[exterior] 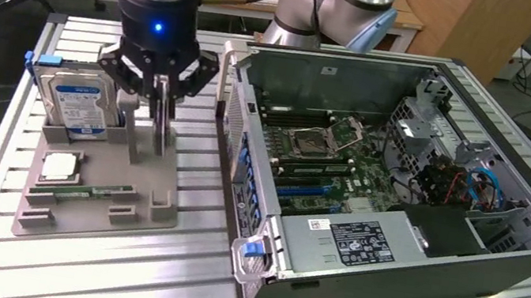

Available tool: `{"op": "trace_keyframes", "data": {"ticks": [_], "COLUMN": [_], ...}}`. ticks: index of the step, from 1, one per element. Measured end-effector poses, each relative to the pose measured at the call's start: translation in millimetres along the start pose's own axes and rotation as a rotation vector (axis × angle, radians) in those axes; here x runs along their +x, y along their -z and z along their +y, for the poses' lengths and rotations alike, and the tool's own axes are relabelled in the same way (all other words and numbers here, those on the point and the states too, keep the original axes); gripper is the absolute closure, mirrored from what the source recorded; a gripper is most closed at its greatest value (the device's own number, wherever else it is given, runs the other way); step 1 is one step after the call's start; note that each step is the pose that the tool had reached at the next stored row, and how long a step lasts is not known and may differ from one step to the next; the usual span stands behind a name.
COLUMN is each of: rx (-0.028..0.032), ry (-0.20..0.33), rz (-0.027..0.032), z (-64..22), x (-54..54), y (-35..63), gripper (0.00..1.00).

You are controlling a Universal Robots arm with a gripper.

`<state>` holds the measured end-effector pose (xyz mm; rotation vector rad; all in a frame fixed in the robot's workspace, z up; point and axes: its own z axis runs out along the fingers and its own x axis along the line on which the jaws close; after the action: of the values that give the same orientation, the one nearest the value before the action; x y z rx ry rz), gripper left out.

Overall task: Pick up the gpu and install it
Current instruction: 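Pick up the gpu and move the gpu toward the slot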

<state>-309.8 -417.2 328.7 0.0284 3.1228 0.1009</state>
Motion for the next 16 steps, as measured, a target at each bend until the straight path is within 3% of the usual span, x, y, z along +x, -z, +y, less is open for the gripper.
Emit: {"op": "trace_keyframes", "data": {"ticks": [16], "rx": [-0.0008], "ry": [0.0], "rz": [0.0], "z": [3.8], "x": [-1.0], "y": [58.4], "gripper": [0.72]}}
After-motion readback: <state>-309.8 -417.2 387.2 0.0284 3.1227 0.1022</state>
